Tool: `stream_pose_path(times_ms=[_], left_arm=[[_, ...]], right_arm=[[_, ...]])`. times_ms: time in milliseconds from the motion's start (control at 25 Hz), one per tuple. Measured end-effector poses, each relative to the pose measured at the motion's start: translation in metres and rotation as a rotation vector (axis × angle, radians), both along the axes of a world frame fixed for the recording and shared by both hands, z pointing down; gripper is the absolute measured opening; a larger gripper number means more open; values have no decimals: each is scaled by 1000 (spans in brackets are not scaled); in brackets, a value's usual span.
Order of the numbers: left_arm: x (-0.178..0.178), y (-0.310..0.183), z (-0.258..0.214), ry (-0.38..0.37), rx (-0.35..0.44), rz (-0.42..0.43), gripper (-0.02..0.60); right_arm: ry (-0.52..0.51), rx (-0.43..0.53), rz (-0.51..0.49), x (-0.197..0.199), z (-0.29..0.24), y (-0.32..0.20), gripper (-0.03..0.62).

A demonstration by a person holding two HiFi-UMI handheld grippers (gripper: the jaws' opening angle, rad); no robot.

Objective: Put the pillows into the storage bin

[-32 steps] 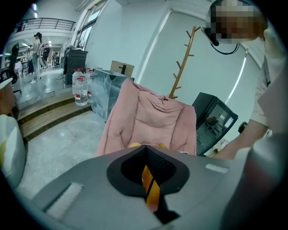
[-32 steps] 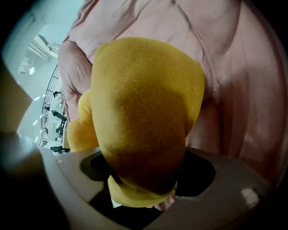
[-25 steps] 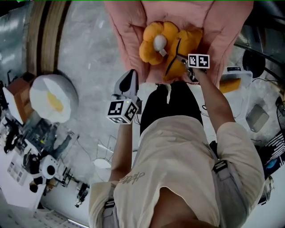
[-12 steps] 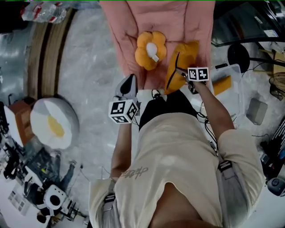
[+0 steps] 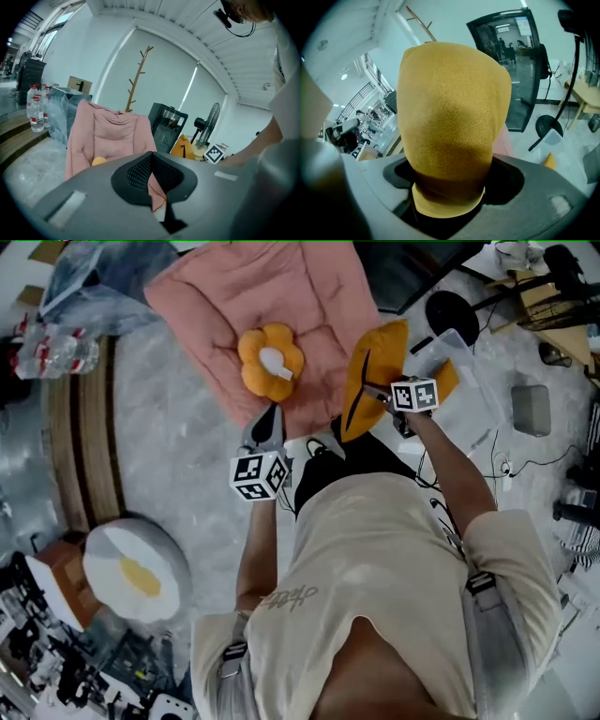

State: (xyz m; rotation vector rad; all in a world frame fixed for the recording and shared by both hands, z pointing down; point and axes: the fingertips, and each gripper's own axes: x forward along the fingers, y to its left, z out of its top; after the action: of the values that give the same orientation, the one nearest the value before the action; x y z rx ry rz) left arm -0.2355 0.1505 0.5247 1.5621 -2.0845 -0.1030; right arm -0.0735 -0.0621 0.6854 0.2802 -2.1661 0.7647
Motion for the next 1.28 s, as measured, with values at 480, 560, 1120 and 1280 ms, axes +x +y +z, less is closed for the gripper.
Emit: stream_pose_path(times_ms=[480, 560, 1120, 1280], left_arm=[[64, -91, -6, -44, 3, 257, 16], [78, -111, -7, -55, 0, 287, 15], [215, -276, -30, -120, -57, 466, 16], [257, -327, -28, -131, -61, 502, 16]], right_arm=[[-5, 20, 310, 149, -10, -45, 399], [-6, 16, 354, 177, -8, -57, 399], [28, -58, 682, 395, 32, -165, 405], [58, -77, 737, 451, 51, -202, 408]])
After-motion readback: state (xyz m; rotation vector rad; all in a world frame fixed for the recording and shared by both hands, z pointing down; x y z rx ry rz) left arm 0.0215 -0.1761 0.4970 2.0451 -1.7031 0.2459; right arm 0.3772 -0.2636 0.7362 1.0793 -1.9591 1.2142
